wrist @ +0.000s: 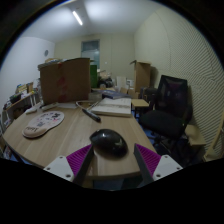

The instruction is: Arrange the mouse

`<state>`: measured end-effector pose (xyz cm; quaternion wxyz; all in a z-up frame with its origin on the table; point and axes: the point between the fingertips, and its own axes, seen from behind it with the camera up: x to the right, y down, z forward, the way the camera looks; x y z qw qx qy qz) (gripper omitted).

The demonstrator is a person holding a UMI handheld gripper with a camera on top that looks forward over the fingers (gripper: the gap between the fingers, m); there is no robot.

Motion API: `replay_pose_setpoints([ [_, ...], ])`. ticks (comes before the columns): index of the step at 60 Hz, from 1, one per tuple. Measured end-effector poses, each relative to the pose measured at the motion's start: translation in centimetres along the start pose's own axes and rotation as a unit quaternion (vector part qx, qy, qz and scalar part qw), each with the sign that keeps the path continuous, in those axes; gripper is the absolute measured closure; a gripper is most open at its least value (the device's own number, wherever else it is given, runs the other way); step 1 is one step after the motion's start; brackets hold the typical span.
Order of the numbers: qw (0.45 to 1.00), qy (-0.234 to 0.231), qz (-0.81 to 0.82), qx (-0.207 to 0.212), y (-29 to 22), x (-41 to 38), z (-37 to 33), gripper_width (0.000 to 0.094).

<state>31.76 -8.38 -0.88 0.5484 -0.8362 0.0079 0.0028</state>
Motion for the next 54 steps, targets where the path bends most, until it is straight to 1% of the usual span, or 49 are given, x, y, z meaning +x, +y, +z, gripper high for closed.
replay_pose_setpoints([
  [7, 1.0, 0.0, 0.001, 0.006, -1.1, 0.3, 2.5, 0.0098],
  [11, 1.0, 0.011, 0.007, 0.008, -1.7, 0.9, 3.8, 0.0091],
  [17, 0.999, 0.028, 0.014, 0.01, -2.4, 1.5, 5.5, 0.0131],
  [18, 0.999, 0.032, 0.016, 0.01, -2.5, 1.6, 5.8, 0.0114],
  [19, 0.999, 0.037, 0.019, 0.011, -2.6, 1.7, 6.0, 0.0137],
  [20, 0.999, 0.041, 0.02, 0.011, -2.6, 1.8, 6.2, 0.0238],
  [22, 0.998, 0.053, 0.024, 0.013, -2.8, 2.1, 6.6, 0.0323],
  [23, 0.998, 0.06, 0.027, 0.014, -2.8, 2.3, 6.6, 0.038],
  [26, 0.996, 0.075, 0.035, 0.021, -2.8, 2.4, 6.6, 0.0385],
  [29, 0.995, 0.091, 0.028, 0.026, -2.8, 2.6, 6.6, 0.0432],
  [30, 0.995, 0.095, 0.032, 0.025, -2.7, 2.5, 6.6, 0.0434],
  [33, 0.993, 0.106, 0.051, 0.025, -2.6, 2.6, 6.5, 0.0489],
  [36, 0.991, 0.119, 0.057, 0.021, -2.7, 2.8, 6.1, 0.0521],
  [37, 0.99, 0.125, 0.057, 0.02, -2.7, 2.9, 5.9, 0.054],
  [39, 0.987, 0.143, 0.065, 0.022, -2.9, 3.5, 5.1, 0.0549],
  [41, 0.983, 0.159, 0.077, 0.041, -4.3, 4.0, 3.9, 0.0547],
  [43, 0.979, 0.163, 0.096, 0.071, -6.7, 4.2, 2.3, 0.0562],
  [48, 0.967, 0.148, 0.147, 0.145, -14.2, 2.2, -2.2, 0.0562],
  [49, 0.966, 0.146, 0.145, 0.154, -16.0, 0.9, -2.0, 0.0564],
  [54, 0.971, 0.111, 0.114, 0.176, -21.3, -5.1, -4.0, 0.0563],
])
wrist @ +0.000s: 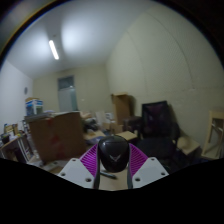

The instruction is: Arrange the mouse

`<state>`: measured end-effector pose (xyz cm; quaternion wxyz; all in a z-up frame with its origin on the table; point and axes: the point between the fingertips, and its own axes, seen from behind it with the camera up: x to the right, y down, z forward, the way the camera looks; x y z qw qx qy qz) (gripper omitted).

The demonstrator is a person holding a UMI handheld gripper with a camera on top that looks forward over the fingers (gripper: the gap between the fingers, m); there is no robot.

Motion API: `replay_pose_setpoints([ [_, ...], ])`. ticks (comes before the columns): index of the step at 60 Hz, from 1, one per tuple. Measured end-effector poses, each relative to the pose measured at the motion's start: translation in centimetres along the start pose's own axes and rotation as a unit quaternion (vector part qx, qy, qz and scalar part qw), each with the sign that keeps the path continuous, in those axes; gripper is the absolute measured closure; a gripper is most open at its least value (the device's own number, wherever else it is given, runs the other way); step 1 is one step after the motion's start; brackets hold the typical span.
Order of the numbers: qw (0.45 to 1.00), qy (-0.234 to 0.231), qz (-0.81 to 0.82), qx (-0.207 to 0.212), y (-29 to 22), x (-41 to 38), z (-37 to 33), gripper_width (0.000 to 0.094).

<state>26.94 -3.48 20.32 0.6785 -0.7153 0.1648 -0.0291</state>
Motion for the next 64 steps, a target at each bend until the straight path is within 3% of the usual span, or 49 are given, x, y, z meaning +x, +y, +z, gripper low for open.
replay_pose_setpoints([
  [6, 0.997, -0.061, -0.044, 0.016, -1.8, -11.8, -0.5, 0.0538],
  [11, 0.993, -0.107, -0.059, -0.001, 0.2, -18.7, 0.4, 0.0539],
  [20, 0.98, -0.147, -0.089, -0.098, 11.5, -26.7, 3.2, 0.0567],
  [27, 0.966, -0.146, -0.118, -0.175, 19.6, -27.3, 5.1, 0.0565],
  [34, 0.953, -0.137, -0.137, -0.233, 24.2, -26.1, 5.6, 0.0564],
  [37, 0.941, -0.137, -0.144, -0.274, 26.3, -25.7, 5.0, 0.0518],
  [38, 0.943, -0.139, -0.142, -0.268, 26.0, -25.8, 5.1, 0.045],
  [44, 0.936, -0.151, -0.141, -0.286, 26.3, -25.9, 4.8, 0.0381],
  [50, 0.932, -0.173, -0.131, -0.29, 25.9, -25.8, 3.0, 0.0069],
  [53, 0.933, -0.184, -0.125, -0.281, 25.2, -25.6, 1.3, 0.0102],
  [64, 0.937, -0.222, -0.118, -0.242, 22.1, -22.4, -6.3, 0.0087],
])
